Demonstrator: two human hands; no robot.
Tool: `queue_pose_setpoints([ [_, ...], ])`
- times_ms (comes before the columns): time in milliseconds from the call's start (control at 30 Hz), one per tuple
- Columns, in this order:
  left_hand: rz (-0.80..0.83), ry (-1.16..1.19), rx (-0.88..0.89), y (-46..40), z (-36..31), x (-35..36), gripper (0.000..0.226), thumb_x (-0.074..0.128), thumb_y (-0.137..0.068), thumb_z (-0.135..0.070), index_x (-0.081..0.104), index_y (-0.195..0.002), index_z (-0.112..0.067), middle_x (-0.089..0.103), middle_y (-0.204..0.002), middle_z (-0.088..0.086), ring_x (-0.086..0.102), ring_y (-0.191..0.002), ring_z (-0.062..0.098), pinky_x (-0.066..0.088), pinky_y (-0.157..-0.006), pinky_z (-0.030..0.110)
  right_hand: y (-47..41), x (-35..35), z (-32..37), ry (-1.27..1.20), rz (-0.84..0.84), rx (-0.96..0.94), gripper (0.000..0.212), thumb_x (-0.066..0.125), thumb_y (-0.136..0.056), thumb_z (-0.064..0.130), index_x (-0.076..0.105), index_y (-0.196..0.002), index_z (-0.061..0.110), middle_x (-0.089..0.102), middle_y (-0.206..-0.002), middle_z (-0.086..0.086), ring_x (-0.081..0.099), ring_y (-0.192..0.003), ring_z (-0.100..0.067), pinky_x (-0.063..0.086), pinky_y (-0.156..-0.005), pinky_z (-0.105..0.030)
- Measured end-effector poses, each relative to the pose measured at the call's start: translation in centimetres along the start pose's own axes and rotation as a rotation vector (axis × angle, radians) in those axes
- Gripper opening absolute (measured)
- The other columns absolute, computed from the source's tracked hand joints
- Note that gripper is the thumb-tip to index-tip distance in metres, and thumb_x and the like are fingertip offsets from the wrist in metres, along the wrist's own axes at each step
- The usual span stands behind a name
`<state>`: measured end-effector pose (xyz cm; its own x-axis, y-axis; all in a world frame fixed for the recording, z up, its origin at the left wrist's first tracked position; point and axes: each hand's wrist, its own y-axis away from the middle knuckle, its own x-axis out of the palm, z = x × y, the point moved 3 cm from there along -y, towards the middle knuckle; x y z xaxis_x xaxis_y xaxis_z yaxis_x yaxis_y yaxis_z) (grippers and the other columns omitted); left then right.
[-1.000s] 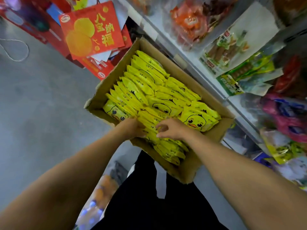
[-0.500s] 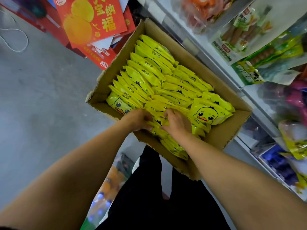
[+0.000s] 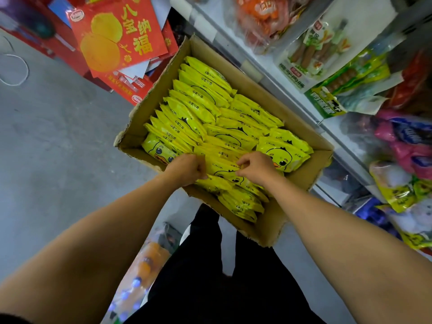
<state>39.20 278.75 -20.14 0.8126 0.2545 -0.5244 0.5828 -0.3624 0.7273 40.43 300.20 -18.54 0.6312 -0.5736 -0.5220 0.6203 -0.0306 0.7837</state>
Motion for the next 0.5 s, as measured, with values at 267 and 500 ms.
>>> queue_pose_setpoints([
  [267, -0.021, 0.415, 0.113, 2.8, -6.0, -2.8, 0.009, 0.065, -0.089, -0.013, 0.063, -0.085, -0.006, 0.053, -0.084, 0.001, 0.049, -0.076, 0.012, 0.039, -0.067, 0.022, 3.0, -6.4, -3.4, -0.244, -0.111, -0.001, 0.039, 0.07, -0.089, 0.025, 0.058, -0.124, 0.012, 0.059, -0.131, -0.01, 0.056, -0.119, -0.023, 0.039, -0.083, -0.024],
  [500, -0.108, 0.681, 0.03, 5.6, -12.0, -4.2, 0.018, 0.053, -0.098, -0.024, 0.049, -0.08, -0.022, 0.045, -0.079, -0.001, 0.038, -0.072, 0.013, 0.029, -0.064, 0.03, 8.0, -12.5, -5.8, -0.383, -0.279, -0.077, 0.048, 0.058, -0.097, 0.034, 0.046, -0.137, 0.011, 0.052, -0.137, -0.009, 0.053, -0.122, -0.025, 0.046, -0.085, -0.032],
])
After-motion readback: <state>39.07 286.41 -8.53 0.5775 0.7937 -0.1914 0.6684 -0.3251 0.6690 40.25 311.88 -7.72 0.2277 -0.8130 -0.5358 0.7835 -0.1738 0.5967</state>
